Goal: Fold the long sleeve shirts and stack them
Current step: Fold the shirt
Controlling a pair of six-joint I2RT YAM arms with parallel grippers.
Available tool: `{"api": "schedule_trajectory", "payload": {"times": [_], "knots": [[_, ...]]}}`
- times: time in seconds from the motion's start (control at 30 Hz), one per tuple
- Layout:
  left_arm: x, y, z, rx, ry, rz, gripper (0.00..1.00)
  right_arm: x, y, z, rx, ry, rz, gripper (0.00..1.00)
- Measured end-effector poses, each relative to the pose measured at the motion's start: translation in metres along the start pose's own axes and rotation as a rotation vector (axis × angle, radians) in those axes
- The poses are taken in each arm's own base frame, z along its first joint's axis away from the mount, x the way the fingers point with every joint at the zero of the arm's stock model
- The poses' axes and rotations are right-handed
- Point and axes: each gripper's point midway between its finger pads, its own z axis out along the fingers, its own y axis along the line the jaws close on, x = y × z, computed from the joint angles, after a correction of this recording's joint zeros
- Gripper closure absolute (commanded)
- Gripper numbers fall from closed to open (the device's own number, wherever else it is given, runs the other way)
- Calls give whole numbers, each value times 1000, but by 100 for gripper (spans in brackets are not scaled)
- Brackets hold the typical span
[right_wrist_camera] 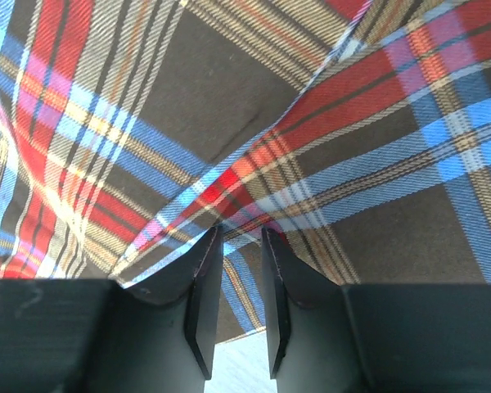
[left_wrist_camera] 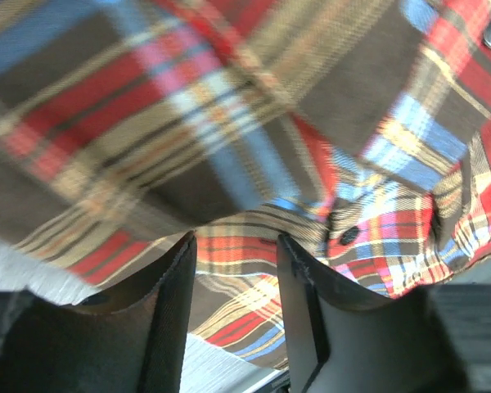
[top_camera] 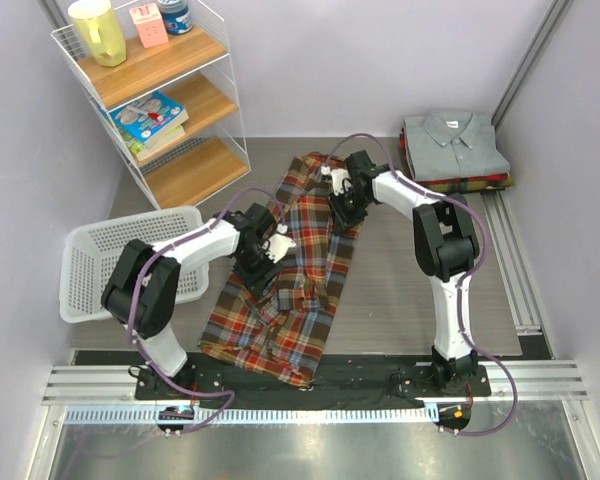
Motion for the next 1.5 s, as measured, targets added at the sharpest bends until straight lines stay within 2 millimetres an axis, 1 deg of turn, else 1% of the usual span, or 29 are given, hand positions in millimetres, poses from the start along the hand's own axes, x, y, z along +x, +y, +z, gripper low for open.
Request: {"api": "schedule_trajectory", "payload": {"times": [0.07, 0.13, 0.2, 0.27, 0.33, 0.37, 0.43, 0.47, 0.5, 0.57, 0.63, 0.67, 0.73, 0.83, 0.87, 0.93, 0.97, 1.03, 1.13, 1.27, 1.37, 1.5], "knots": [[1, -7, 5, 10, 21, 15, 56, -7, -8, 1, 27, -4, -1, 69], [0, -11, 12, 21, 48, 7, 57, -19, -17, 4, 57, -20, -9, 69], [-8, -13, 18, 30, 68, -11, 56, -34, -30, 6, 88, -45, -16, 69], [-23, -11, 18, 31, 48, -31, 56, -51, -47, 7, 120, -76, -22, 68], [-44, -9, 16, 36, -1, -44, 55, -72, -71, 6, 168, -124, -30, 62], [-52, -10, 15, 43, -22, -48, 55, -80, -84, 4, 194, -144, -35, 61], [-64, -13, 11, 67, -57, -62, 52, -88, -101, -2, 226, -169, -43, 56], [-67, -16, 10, 78, -73, -67, 49, -88, -107, -4, 234, -172, -43, 56], [-69, -18, 8, 89, -83, -72, 47, -87, -111, -8, 235, -170, -41, 55], [-70, -22, 3, 111, -111, -89, 46, -87, -115, -17, 231, -179, -33, 55], [-69, -26, -6, 125, -144, -102, 45, -85, -107, -29, 205, -182, -27, 55], [-68, -27, -13, 127, -167, -111, 44, -84, -98, -38, 183, -191, -27, 55], [-70, -27, -27, 123, -222, -124, 44, -78, -73, -57, 130, -200, -25, 56], [-75, -22, -42, 120, -300, -151, 44, -68, -29, -90, 40, -234, -12, 60], [-77, -19, -46, 118, -320, -164, 44, -64, -15, -98, 12, -243, -7, 63], [-79, -13, -48, 114, -342, -188, 45, -56, 5, -105, -36, -249, 5, 66], [-80, -10, -48, 112, -346, -201, 45, -50, 13, -103, -58, -243, 14, 66], [-81, -5, -44, 112, -343, -221, 45, -36, 23, -91, -96, -207, 40, 66], [-80, -1, -35, 118, -323, -239, 44, -2, 31, -60, -142, -104, 99, 66], [-78, -1, -23, 132, -292, -256, 44, 37, 41, -31, -176, 14, 153, 67], [-78, 0, -18, 140, -281, -267, 44, 49, 51, -23, -193, 53, 164, 71], [-78, 0, -16, 145, -278, -274, 44, 49, 67, -18, -216, 62, 146, 71]]}}
